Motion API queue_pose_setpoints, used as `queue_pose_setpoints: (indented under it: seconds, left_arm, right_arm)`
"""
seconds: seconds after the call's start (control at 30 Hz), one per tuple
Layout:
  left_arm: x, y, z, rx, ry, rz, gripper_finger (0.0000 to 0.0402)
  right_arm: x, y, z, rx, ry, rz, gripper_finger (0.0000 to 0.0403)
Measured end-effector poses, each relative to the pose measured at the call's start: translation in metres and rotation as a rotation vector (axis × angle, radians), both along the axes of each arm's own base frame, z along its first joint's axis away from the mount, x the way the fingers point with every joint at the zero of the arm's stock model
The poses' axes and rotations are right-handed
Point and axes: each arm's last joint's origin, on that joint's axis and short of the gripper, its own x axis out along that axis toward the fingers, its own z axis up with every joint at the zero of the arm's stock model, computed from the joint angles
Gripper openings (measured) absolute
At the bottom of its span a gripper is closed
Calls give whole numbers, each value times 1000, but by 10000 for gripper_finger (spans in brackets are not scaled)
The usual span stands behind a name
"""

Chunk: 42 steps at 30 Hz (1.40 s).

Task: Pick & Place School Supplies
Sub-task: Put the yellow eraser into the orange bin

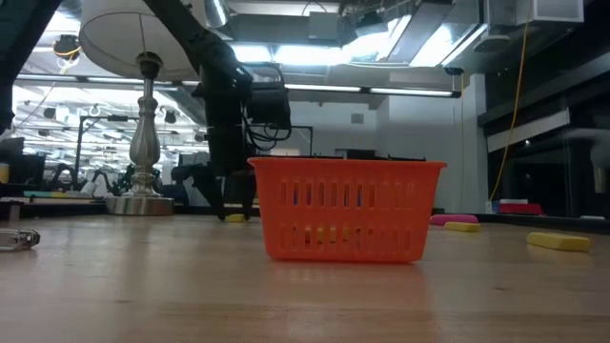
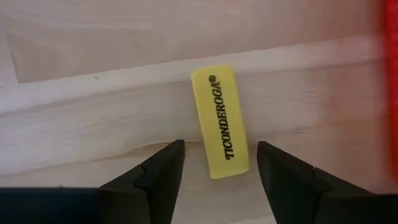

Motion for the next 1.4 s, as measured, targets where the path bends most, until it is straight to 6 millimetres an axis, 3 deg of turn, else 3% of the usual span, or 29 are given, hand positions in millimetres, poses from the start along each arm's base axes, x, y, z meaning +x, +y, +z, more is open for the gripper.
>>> queue_pose_setpoints:
  seconds: [0.4,0.6,0.73,0.9,1.0,1.17,1.4]
  left_arm:
    - [-2,0,1,18,27,-37,74]
    - [-3,-9,23,8,-28,-154,64]
    - [-7,-35,55,-9,-90,-281,68]
    - [-19,-88,98,14,-171,-552,68]
    - [-20,-119,113,57,-232,-710,68]
    - [-2,-160,113,81,-367,-869,68]
    - [20,-188,76,22,-319,-910,68]
  right_arm:
    - [0,0,0,2,-2,-3,233]
    - [0,0,0,2,-3,-5,233]
    - [0,0,0,20,-12,-14,233]
    - [0,0,0,37,-20,-22,233]
    - [0,0,0,38,-22,-27,233]
    - [0,-1,1,30,-31,-54,233]
    - [0,-1,2,45,-43,-52,233]
